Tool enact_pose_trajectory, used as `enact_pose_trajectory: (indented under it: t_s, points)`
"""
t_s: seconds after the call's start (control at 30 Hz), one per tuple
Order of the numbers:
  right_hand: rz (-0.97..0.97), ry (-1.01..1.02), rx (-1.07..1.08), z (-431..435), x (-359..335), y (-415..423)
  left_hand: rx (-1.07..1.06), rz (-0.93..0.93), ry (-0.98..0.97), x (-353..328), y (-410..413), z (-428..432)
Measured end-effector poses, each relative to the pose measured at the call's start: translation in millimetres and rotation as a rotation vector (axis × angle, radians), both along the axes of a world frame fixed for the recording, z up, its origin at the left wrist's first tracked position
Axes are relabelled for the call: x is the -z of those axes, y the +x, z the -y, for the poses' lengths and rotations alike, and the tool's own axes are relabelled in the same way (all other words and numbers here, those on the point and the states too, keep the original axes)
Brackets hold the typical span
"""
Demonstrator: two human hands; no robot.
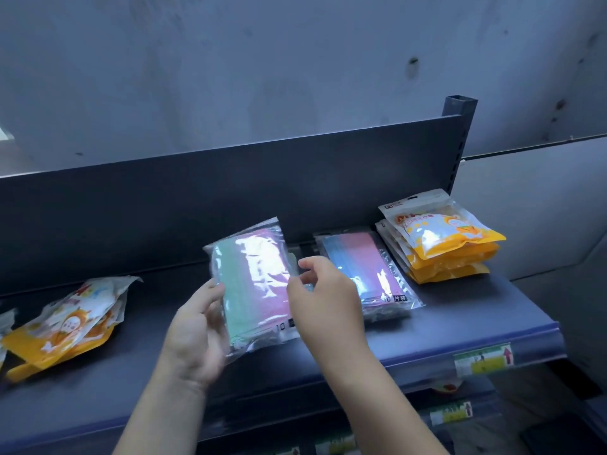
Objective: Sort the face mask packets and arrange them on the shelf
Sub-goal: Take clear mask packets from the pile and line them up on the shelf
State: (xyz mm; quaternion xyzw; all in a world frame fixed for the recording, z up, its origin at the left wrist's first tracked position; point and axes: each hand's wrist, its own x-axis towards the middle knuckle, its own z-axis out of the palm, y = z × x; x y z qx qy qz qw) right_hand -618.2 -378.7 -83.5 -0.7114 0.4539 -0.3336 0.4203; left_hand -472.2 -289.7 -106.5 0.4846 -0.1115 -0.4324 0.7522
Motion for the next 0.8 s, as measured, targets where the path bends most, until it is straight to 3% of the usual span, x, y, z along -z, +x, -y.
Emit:
enact_pose_trajectory:
  t_s: [0.1,0.2,0.27,0.47,0.7,0.8]
  points:
    - [0.156,0.029,0.125,15,-4,-15,0.053,0.269,0.052,-11,-27,34]
    - [0.146,-0.023,0.265,38,1,-39,0.093,0.596,0.259,-14,-46,66]
    - [0.125,-0.050,0.272,57,6,-56,0.139,0.706,0.361,-10,-56,83]
    - [-0.049,-0.110,0.071,86,10,-83,0.175,0.701,0.334,4,-87,120]
    - [-0.272,-0.101,0.032,88,29,-78,0.157,0.812,0.454,29,-86,142]
    - [-0.254,-0.116,0.048,89,33,-76,0.155,0.851,0.524,21,-89,142]
